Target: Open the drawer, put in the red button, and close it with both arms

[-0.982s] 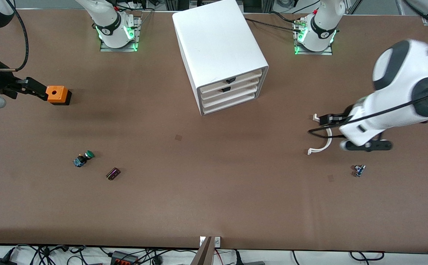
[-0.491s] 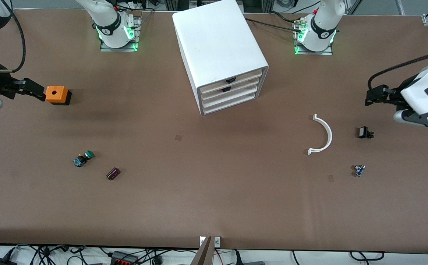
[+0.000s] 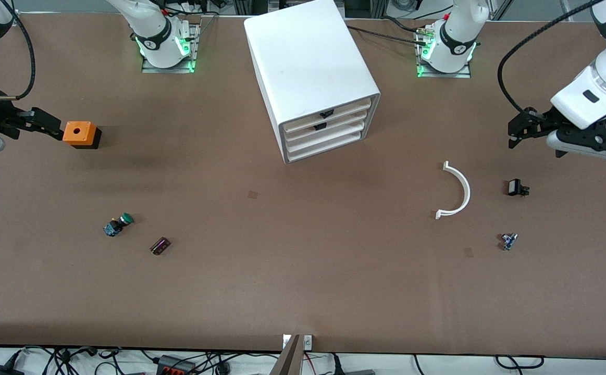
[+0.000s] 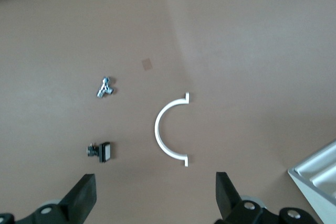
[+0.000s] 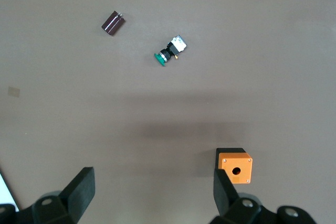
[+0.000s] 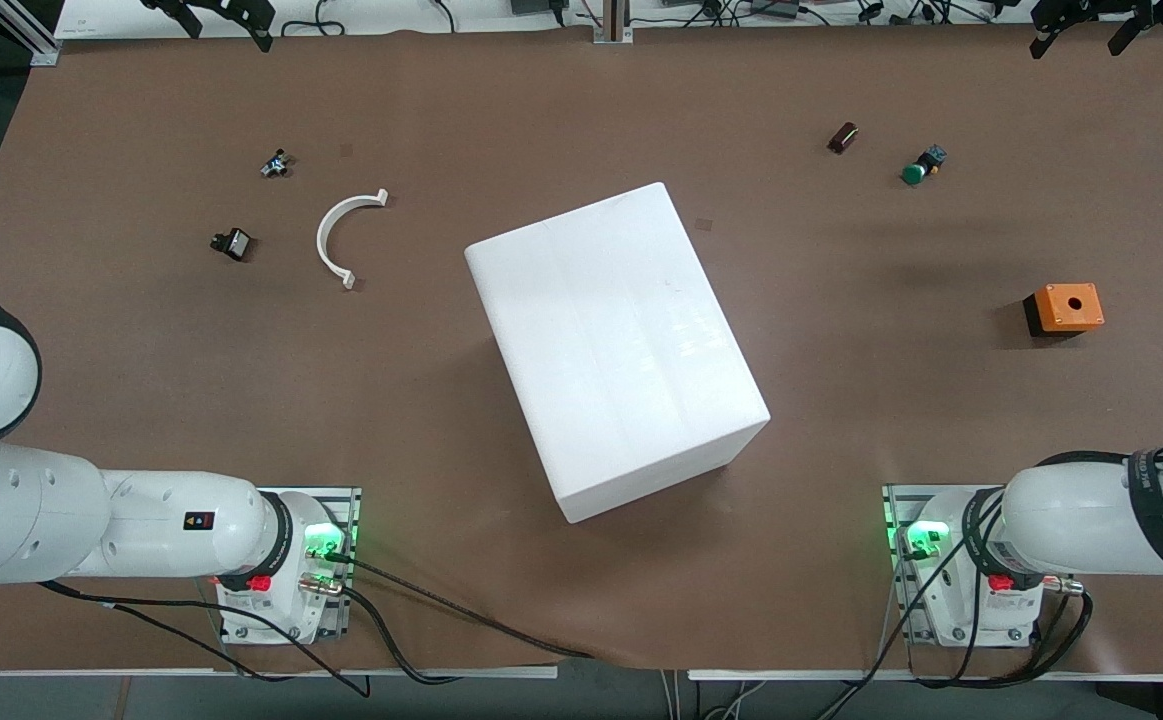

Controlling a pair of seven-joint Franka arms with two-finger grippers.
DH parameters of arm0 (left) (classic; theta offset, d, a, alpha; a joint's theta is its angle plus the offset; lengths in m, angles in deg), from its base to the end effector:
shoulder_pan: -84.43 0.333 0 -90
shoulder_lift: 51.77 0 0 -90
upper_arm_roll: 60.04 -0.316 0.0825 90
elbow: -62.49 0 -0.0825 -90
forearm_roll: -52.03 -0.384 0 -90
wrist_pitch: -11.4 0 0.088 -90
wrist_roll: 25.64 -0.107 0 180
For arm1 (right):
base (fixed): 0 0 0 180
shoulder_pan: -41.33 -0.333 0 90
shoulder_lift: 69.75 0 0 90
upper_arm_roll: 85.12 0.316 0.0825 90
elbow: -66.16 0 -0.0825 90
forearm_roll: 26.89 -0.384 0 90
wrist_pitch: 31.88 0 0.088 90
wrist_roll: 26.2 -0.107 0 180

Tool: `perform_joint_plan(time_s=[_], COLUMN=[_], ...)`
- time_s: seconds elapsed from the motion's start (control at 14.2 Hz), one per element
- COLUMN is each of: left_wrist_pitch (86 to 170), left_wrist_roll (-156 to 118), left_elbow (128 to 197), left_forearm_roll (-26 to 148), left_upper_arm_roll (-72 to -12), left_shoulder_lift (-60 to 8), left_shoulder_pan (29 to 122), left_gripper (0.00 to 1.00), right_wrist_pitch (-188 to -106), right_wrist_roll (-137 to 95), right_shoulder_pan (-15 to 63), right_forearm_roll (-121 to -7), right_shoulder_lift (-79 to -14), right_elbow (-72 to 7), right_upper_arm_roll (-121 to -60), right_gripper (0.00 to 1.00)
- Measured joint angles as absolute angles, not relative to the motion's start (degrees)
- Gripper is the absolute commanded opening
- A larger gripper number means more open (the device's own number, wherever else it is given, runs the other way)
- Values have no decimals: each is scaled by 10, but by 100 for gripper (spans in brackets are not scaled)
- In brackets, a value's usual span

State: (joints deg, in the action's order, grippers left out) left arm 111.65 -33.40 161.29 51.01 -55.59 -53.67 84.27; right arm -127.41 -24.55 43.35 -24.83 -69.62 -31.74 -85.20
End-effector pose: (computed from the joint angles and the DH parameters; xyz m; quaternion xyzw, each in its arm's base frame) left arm 0.5555 -0.0438 0.5856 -0.9936 0.1090 -0.0289 0.0109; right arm 0.5577 -0.0240 0.5662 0.9996 -0.0018 -0.0224 0.0171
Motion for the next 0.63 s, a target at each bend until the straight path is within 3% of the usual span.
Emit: perform_joint_plan(time_s=[0.63], left_wrist_pitch=[1077], left_wrist_roll=[-334], left_elbow=[1611], left_forearm_roll=[510], left_upper_arm_roll=[-564], left_shoulder_lift=[-535], left_shoulder_pan=[844], left_gripper=[100], right_wrist_pitch=[-1280], right_wrist_roll=[-246], right_shoulder_pan=[433], right_forearm_roll=[-248], right_shoulder_lift=[-697], right_elbow=[-323], right_upper_arm_roll=[-852], right_gripper=[100])
